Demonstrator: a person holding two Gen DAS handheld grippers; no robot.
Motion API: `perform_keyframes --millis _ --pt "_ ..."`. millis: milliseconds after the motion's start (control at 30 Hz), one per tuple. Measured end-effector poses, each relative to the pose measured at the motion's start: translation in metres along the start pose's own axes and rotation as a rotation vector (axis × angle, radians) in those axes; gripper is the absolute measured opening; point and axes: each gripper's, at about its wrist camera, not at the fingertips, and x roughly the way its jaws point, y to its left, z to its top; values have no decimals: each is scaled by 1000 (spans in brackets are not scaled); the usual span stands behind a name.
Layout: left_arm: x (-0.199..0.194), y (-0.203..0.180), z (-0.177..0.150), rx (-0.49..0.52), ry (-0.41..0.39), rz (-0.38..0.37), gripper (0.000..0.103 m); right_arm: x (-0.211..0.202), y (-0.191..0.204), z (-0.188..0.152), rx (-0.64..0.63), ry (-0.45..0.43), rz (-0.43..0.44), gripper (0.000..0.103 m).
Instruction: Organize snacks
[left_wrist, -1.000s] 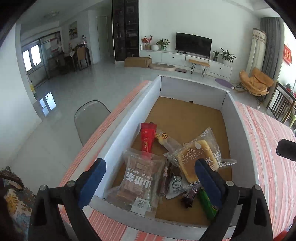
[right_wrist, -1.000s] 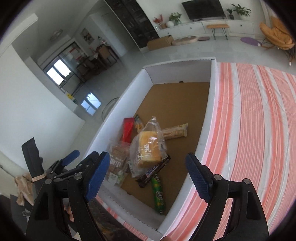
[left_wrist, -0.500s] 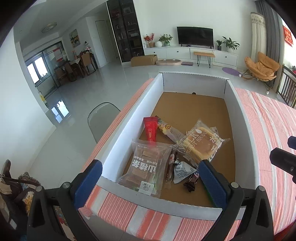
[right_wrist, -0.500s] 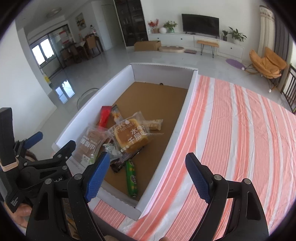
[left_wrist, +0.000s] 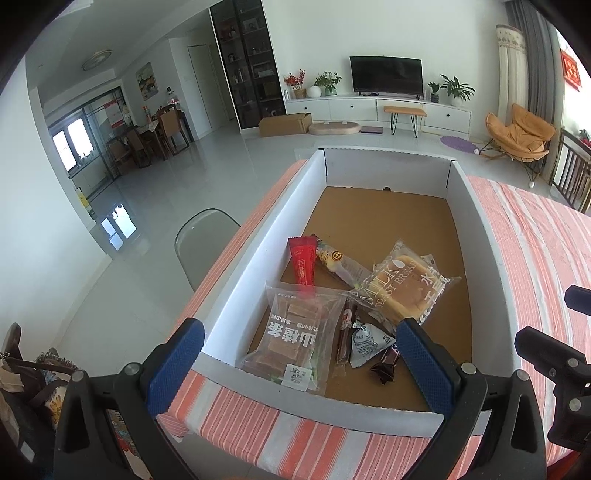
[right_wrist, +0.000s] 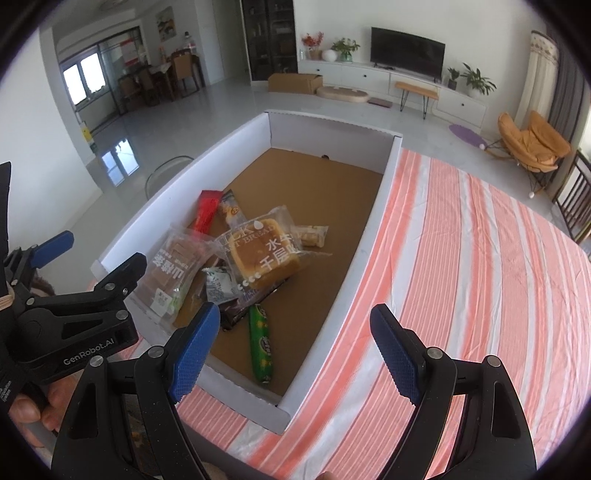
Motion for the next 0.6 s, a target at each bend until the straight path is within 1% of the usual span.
perform_keyframes --millis 133,233,333,467,533,600 --pt "-1 4 0 -3 -18 5 103 3 2 -2 -3 8 -8 86" --pt "0 6 0 -2 -21 -9 103 6 4 -3 -7 14 -22 86" --pt "2 6 1 -2 -14 -62 103 9 3 -5 5 19 -30 86" --pt "6 3 3 -6 30 -151 103 7 0 -7 15 18 -45 86" --pt "2 0 4 5 20 -154 103 4 -1 -9 22 7 -42 86" --pt "-2 -1 5 8 0 -133 103 5 -1 -10 25 13 -36 86"
